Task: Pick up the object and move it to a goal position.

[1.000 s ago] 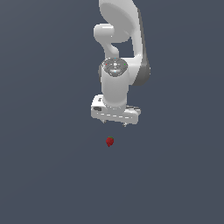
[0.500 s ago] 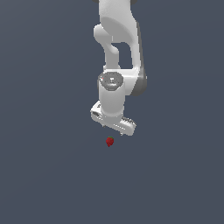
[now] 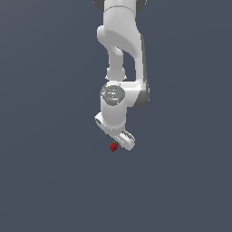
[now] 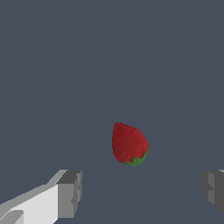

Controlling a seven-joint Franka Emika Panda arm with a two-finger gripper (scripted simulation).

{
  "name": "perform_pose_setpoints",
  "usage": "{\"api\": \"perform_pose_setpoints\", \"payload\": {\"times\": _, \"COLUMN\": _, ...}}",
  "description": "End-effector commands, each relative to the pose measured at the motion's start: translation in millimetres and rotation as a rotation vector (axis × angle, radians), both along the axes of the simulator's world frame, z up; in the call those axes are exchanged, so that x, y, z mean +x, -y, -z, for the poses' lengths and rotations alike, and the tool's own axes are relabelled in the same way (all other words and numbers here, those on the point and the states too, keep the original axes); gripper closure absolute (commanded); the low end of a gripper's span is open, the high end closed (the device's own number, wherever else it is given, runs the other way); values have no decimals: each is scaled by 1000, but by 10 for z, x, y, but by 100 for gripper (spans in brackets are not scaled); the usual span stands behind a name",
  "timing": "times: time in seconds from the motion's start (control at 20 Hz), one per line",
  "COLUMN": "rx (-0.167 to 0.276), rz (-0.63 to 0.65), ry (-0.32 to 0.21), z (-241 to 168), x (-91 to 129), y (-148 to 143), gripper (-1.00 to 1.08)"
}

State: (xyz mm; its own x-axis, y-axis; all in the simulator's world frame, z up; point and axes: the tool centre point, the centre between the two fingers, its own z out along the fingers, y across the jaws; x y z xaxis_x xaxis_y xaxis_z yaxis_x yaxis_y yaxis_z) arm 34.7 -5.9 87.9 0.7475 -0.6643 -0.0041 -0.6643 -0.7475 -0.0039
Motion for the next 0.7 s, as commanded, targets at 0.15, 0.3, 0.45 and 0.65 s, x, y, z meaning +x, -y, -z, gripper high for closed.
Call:
{"api": "perform_pose_setpoints", "payload": {"times": 0.15, "rx": -4, "rz": 84, "ry": 0, "z": 105, "x": 32, "y": 31, "gripper": -92}}
{"api": "perform_pose_setpoints", "payload": {"times": 0.3, "rx": -5, "rz": 108, "ry": 0, "z": 137, "x": 41, "y": 41, "gripper": -92}}
{"api": "perform_pose_setpoints", "payload": {"times": 0.45, "rx": -6, "rz": 120, "ry": 0, "z": 151, "x": 44, "y": 45, "gripper": -92}}
{"api": "perform_pose_setpoints", "payload": {"times": 0.65, "rx": -5, "rz": 116, "ry": 0, "z": 165, "x": 41, "y": 43, "gripper": -92}}
